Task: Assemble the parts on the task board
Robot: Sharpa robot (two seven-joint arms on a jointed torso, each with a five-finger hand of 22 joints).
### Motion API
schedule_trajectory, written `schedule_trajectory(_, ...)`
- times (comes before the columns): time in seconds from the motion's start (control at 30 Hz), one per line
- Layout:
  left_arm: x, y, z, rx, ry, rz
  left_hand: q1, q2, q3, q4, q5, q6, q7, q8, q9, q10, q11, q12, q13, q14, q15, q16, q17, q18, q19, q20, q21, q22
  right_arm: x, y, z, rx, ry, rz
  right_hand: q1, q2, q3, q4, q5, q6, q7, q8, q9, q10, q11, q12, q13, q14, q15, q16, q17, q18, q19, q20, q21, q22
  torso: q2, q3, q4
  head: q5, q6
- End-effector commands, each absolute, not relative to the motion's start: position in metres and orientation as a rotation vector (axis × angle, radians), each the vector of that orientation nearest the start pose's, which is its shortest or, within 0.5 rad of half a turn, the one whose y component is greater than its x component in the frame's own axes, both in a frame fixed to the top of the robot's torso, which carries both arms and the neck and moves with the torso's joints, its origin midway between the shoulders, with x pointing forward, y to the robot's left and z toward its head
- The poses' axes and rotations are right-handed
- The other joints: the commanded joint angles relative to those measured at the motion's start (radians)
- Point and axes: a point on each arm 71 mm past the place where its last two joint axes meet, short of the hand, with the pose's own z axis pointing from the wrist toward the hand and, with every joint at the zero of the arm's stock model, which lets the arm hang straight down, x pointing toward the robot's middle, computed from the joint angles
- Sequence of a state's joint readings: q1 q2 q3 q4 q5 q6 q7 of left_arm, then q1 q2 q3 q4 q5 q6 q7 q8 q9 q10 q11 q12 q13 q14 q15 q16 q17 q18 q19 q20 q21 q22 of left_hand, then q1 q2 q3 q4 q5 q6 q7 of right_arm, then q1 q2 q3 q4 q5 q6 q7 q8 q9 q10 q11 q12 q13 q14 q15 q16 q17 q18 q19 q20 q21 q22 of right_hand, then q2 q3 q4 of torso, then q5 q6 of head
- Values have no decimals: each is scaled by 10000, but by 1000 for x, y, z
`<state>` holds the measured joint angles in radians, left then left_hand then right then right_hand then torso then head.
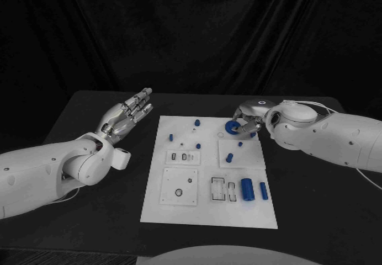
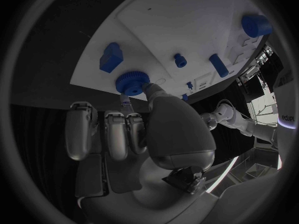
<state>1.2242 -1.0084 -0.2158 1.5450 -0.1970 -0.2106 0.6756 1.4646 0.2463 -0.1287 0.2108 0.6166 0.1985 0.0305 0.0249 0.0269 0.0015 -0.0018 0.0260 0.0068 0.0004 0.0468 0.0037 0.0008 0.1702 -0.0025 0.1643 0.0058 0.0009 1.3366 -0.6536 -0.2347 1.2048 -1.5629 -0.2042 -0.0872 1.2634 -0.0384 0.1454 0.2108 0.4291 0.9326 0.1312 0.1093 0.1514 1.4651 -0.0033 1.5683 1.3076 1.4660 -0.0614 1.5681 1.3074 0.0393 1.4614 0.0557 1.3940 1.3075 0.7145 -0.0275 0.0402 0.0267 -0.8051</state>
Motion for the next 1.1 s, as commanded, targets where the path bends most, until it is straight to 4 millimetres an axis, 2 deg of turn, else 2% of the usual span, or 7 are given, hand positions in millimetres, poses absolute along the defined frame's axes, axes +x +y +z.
schedule_trajectory(0.03, 453, 276, -200, -7501, 13549, -15886, 90, 1, 62, 15, 52, 6, 68, 29, 8, -4, 66, -36, -9, -4, 72, -37, -8, 95, 25, 70, -58, -9, 535, -204, -221, -4425, 18655, 3402, -79, -149, 7, 105, -240, 560, -429, -118, 1103, 1057, 30, 25, 2632, 1048, 44, 26, 2634, 87, -94, -1, -77, 1856, 5, -2, 7, -1, 8)
schedule_trajectory(0.07, 453, 276, -200, -7502, 13550, -15885, 90, 1, 62, 15, 52, 6, 68, 29, 8, -4, 66, -36, -9, -4, 72, -37, -8, 95, 25, 70, -58, -9, 535, -204, -221, -4424, 18663, 3397, -309, -153, -100, 300, -1218, 520, -402, -180, 1085, 1057, 52, 25, 2632, 1048, 68, 26, 2634, 89, -99, 16, -102, 1857, 5, -3, 4, 0, 8)
schedule_trajectory(0.1, 453, 276, -200, -7503, 13551, -15884, 90, 1, 62, 15, 52, 6, 68, 29, 8, -4, 66, -36, -9, -4, 72, -37, -8, 95, 25, 70, -58, -9, 535, -204, -221, -4424, 18669, 3394, -361, -150, -127, 352, -1425, 500, -392, -205, 1077, 1057, 61, 25, 2632, 1048, 71, 26, 2634, 90, -100, 22, -110, 1858, 5, -8, 1, 4, 7)
schedule_trajectory(0.13, 453, 276, -200, -7503, 13551, -15883, 95, 0, 83, -4, 55, 2, 69, 28, 7, -4, 68, -34, -9, -4, 76, -37, -8, 95, 25, 73, -58, -9, 535, -204, -221, -4425, 18675, 3391, -557, -125, -232, 529, -2087, 478, -378, -246, 1064, 1057, 75, 25, 2632, 1048, 85, 26, 2634, 96, -109, 35, -143, 1854, 4, -10, 0, 7, 4)
schedule_trajectory(0.4, 453, 275, -200, -7509, 13565, -15883, 100, -1, 102, -20, 57, 1, 70, 28, 7, -4, 70, -36, -9, -4, 77, -37, -8, 94, 25, 77, -58, -9, 535, -204, -222, -4413, 18718, 3349, -860, 119, -393, 744, -2858, 459, -372, -332, 1034, 1057, 85, 25, 2632, 1048, 94, 26, 2634, 108, -117, 53, -221, 1861, 4, -19, 3, 14, 5)
schedule_trajectory(0.53, 453, 275, -200, -7511, 13572, -15887, 100, -1, 102, -20, 57, 1, 70, 28, 7, -4, 70, -36, -9, -4, 77, -37, -8, 94, 25, 77, -58, -9, 535, -204, -222, -4419, 18731, 3348, -506, 153, -308, 531, -2726, 459, -379, -352, 1021, 1057, 76, 25, 2632, 1048, 88, 26, 2634, 112, -117, 46, -245, 1867, 7, -15, 6, 10, -3)
schedule_trajectory(1.1, 453, 274, -201, -7525, 13631, -15933, 109, -1, 156, -63, 66, -8, 70, 26, 6, -5, 69, -38, -10, -4, 90, -37, -8, 95, 25, 87, -58, -9, 532, -202, -225, -4494, 19028, 3283, 685, -306, -249, -377, -2289, 16, -318, -458, 876, 1057, 111, 25, 2632, 1048, 114, 26, 2634, 145, -186, 62, -457, 1850, 15, -10, 3, 4, -54)
